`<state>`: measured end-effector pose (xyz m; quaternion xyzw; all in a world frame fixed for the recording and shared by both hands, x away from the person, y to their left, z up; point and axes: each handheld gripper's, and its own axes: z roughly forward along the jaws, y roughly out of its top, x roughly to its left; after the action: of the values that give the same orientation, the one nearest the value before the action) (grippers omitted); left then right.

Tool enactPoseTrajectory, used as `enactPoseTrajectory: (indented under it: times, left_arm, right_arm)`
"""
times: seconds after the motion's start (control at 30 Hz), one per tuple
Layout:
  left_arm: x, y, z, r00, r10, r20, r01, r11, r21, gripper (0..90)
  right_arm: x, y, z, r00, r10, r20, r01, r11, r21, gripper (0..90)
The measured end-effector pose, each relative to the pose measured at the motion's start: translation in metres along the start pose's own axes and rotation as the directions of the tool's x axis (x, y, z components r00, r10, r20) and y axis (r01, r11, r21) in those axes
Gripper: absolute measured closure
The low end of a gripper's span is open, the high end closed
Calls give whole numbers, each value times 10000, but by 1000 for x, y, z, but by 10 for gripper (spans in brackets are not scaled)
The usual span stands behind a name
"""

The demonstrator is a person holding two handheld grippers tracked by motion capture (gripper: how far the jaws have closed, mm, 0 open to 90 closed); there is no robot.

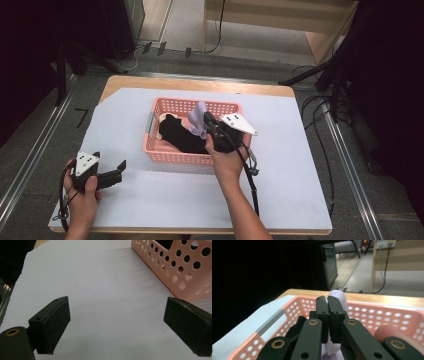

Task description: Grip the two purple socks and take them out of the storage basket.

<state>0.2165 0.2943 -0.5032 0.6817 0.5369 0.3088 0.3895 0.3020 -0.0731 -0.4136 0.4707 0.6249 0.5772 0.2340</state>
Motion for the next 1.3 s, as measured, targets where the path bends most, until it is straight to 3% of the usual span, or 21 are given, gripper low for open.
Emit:
enactPoseTrajectory:
  times: [0.37, 0.8, 1.03, 1.3]
  left_arm:
    - [0, 0, 0, 10000, 20, -7, -20, 10000, 4, 77]
    - [-1, 0, 0, 10000, -17, -26, 16, 10000, -51, 77]
    - [-1, 0, 0, 10000, -73, -26, 73, 10000, -37, 77]
    - [-1, 0, 0, 10000, -20, -49, 20, 10000, -31, 77]
  right_arm:
    - [-37, 19, -25, 9970, 106, 768, -41, 9964, -848, 886]
    - [-84, 30, -56, 9822, 862, 1667, -600, 9859, -1562, 886]
    - [-116, 20, -72, 9658, 1069, 2363, -723, 9859, -1507, 886]
    - [-152, -10, -88, 9372, 1465, 3166, -1162, 9868, -1128, 886]
